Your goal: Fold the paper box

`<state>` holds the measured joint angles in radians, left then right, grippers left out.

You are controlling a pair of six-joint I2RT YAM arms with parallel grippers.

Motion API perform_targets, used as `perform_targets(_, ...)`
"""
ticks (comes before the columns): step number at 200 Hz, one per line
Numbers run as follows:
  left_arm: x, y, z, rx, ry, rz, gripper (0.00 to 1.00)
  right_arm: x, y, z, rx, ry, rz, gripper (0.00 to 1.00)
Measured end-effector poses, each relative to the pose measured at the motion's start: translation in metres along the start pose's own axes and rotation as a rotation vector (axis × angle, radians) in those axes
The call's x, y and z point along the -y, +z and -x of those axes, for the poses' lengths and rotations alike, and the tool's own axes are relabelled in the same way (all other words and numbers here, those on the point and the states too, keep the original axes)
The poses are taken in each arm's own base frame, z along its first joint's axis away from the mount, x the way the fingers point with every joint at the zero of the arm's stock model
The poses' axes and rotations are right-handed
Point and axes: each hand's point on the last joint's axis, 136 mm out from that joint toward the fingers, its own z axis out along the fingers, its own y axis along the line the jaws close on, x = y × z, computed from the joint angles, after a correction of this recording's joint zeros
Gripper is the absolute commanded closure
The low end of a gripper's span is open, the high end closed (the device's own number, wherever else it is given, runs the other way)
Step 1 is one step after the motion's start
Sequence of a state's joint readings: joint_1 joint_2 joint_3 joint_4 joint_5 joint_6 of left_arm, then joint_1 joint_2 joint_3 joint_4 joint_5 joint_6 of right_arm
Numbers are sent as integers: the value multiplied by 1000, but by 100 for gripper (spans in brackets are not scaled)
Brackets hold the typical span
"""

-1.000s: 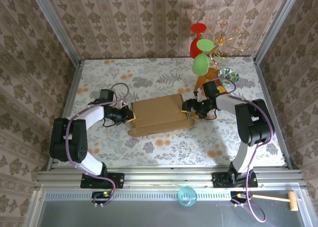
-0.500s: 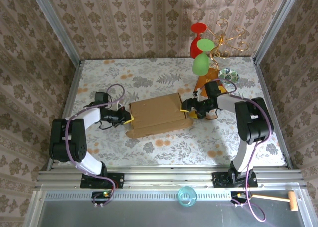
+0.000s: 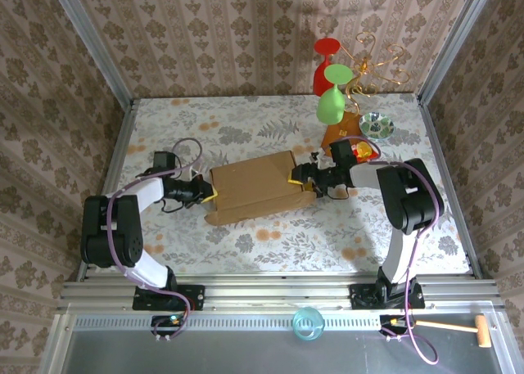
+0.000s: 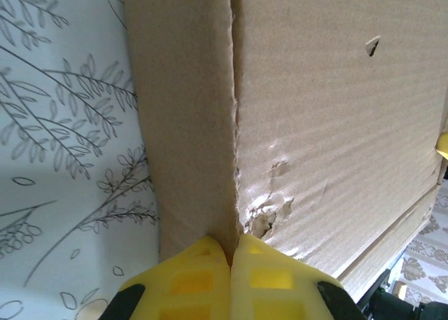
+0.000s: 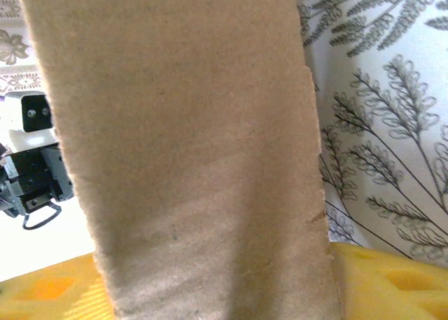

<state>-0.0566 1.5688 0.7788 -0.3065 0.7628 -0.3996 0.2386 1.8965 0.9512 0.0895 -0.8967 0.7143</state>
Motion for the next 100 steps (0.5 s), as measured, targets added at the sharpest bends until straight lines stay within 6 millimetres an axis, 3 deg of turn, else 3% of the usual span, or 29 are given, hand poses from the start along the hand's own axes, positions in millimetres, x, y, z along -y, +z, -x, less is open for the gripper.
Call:
perform_targets(15,0,0,2,8,-4,2,93,-1,1,1,8,6,7,34)
perform_targets(58,3,-4,9,43,-40,6,59,1,5,-5,2,69,6,41)
perform_targets(62,5,-6,10,50,-51,5,52,1,5,-5,0,76,6,41)
perform_targets(77,13,-15,16,90,-64,-7,46,-2,6,-7,-5,98,8,43)
perform_targets(100,27,-34,32,180,-84,-43,44,-6,6,-8,-8,143,14,46)
